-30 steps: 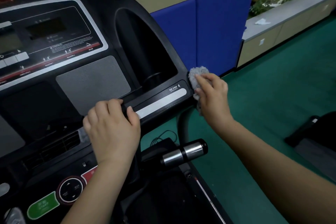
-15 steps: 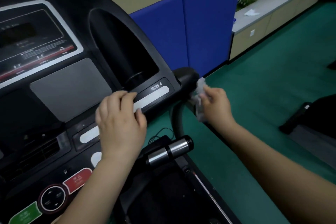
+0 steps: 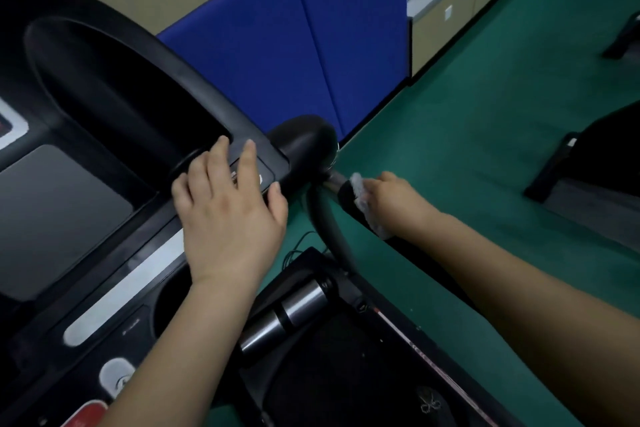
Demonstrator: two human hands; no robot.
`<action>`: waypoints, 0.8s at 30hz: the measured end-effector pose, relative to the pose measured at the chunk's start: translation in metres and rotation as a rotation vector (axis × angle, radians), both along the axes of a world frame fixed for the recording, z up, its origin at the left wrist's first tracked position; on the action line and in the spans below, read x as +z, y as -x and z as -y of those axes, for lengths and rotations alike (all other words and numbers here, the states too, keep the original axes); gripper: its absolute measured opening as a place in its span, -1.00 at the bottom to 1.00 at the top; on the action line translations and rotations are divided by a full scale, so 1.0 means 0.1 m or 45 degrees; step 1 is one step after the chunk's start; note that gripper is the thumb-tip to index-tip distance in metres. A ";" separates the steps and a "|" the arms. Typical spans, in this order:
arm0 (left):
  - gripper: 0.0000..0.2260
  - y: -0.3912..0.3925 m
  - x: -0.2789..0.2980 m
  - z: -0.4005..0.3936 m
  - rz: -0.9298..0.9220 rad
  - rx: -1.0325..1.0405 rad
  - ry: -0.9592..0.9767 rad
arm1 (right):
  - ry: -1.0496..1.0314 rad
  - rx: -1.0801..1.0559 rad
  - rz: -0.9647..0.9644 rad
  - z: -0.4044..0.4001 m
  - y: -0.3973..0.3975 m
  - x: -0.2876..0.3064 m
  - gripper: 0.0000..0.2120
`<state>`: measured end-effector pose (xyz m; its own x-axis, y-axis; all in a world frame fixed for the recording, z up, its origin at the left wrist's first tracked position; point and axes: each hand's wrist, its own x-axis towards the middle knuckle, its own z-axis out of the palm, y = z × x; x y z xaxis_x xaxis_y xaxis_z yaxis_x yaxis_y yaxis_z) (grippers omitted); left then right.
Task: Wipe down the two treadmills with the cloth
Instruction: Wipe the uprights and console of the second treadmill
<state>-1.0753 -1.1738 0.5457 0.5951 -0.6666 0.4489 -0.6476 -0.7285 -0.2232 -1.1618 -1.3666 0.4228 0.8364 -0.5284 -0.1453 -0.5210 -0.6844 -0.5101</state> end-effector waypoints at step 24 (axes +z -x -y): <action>-0.50 0.03 0.02 0.01 -0.045 -0.041 0.024 | -0.065 0.114 -0.061 0.12 0.04 0.12 -0.66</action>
<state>-1.0786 -1.1747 0.5474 0.5893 -0.6773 0.4405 -0.6781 -0.7110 -0.1860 -1.1660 -1.3785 0.4352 0.8713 -0.4430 -0.2113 -0.4838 -0.7027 -0.5217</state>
